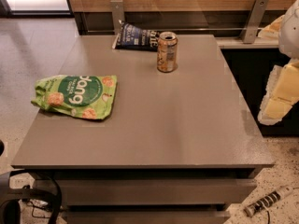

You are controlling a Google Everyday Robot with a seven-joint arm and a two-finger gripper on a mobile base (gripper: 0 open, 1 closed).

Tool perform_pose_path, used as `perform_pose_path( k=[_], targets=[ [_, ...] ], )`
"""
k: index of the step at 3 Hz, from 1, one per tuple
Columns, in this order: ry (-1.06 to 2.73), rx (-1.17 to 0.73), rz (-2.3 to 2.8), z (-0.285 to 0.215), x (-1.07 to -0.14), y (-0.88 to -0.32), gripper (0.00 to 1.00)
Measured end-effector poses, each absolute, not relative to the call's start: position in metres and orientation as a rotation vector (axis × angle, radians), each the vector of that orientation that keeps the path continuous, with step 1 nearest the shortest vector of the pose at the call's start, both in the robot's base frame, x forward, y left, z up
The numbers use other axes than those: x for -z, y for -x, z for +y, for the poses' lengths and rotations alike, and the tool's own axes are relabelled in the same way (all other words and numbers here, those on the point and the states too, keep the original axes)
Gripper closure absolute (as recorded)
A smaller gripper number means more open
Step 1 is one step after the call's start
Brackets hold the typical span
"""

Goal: Pick orange can

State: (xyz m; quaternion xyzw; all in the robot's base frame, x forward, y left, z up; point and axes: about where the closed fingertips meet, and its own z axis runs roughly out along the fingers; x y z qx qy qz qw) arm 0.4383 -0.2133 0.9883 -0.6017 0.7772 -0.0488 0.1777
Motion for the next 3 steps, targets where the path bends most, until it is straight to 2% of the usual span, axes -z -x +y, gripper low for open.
perform_pose_path(
  k=[1,2,3],
  targets=[
    [1.702,0.138,2.199,-0.213,-0.988,-0.438,0.00],
    [1.608,0.092,2.136,-0.213,-0.999,-0.474,0.00],
    [1.433,-0.004,2.019,-0.213,-1.013,-0.533,0.00]
  ],
)
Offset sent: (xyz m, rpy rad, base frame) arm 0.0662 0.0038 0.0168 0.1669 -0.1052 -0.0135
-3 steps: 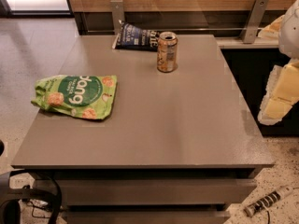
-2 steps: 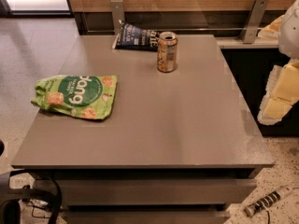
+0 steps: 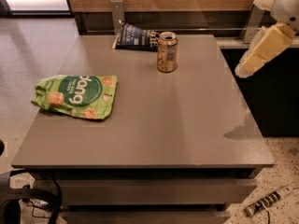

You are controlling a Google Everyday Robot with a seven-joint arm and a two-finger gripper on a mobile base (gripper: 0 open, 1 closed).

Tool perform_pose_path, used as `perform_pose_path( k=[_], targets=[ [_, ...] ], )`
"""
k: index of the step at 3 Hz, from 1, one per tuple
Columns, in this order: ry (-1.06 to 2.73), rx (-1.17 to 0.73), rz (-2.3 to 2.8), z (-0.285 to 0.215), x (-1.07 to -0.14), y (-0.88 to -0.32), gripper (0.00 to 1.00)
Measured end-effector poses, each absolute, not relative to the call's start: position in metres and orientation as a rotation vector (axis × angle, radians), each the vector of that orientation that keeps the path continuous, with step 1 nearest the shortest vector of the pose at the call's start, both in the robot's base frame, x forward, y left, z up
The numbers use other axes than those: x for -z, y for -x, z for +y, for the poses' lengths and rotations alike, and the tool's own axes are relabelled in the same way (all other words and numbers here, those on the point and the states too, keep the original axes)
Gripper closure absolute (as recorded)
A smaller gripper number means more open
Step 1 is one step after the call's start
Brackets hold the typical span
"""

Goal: Pick orange can

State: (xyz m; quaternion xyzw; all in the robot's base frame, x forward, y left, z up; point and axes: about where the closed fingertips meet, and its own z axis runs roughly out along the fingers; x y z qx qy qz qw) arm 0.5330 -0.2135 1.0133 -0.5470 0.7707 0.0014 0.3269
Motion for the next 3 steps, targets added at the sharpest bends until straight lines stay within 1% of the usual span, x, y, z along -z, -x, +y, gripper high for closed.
perform_pose_path(
  k=[1,3],
  targets=[
    [1.263,-0.145,1.886,-0.204,-1.023,-0.588,0.00],
    [1.098,-0.365,1.740,-0.177,-1.012,-0.670,0.00]
  ],
)
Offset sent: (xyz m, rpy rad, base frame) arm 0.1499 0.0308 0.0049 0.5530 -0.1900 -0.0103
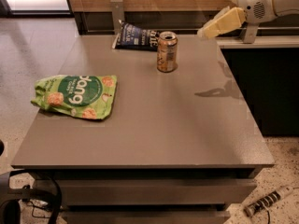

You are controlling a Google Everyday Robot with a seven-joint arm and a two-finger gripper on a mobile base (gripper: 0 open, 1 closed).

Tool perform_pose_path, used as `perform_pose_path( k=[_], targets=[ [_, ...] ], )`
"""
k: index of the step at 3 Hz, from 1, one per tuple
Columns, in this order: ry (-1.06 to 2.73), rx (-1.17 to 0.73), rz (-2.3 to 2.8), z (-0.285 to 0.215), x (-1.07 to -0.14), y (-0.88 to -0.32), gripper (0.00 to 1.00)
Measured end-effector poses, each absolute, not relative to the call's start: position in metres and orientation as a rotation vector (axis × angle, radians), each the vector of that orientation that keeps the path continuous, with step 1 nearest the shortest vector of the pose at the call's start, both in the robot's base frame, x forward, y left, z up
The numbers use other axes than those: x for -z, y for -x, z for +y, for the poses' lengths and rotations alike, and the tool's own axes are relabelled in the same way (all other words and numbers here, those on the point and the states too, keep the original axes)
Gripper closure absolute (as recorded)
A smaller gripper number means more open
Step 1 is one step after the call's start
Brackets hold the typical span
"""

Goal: Pick orange can

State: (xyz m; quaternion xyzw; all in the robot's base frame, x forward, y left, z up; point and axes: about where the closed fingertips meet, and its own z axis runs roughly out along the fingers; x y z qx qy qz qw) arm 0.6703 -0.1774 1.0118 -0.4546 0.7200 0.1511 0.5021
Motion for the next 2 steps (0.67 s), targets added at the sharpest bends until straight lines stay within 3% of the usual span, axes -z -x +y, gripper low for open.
perform_pose_path(
  k=[2],
  targets=[
    [1.074,-0.441,1.735,-0.161,-0.991,-0.685,0.00]
  ],
)
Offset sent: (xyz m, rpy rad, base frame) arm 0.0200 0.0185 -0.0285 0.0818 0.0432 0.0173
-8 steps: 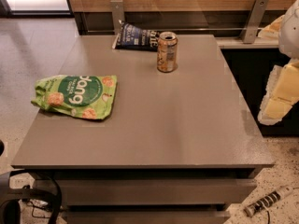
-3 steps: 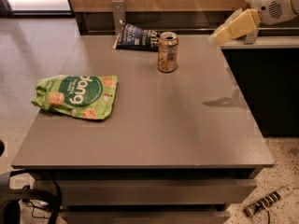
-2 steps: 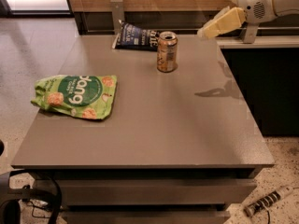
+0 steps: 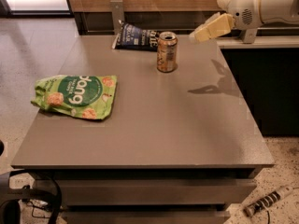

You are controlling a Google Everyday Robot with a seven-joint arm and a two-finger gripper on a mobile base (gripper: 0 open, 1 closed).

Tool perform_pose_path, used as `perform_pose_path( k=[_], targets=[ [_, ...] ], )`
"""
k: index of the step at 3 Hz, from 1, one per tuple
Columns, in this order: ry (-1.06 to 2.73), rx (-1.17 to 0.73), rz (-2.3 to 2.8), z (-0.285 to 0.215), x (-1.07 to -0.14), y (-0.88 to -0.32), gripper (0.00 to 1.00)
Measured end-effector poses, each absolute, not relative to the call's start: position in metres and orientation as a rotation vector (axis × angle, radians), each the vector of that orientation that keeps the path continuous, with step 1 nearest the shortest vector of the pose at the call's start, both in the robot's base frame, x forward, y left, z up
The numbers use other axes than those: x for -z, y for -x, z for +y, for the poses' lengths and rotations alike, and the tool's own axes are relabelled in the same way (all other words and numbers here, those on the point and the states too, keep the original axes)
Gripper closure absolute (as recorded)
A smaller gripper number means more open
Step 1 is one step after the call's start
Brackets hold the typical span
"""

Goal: Pick orange can

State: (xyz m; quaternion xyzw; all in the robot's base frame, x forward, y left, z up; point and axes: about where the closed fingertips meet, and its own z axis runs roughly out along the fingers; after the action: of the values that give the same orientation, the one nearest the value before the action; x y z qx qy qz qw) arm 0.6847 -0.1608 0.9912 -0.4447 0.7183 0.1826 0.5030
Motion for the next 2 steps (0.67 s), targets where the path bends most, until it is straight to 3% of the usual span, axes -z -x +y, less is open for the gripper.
perform_pose_path(
  k=[2],
  targets=[
    [0.978,-0.667,1.605,-0.103,-0.940,-0.725,0.00]
  ],
)
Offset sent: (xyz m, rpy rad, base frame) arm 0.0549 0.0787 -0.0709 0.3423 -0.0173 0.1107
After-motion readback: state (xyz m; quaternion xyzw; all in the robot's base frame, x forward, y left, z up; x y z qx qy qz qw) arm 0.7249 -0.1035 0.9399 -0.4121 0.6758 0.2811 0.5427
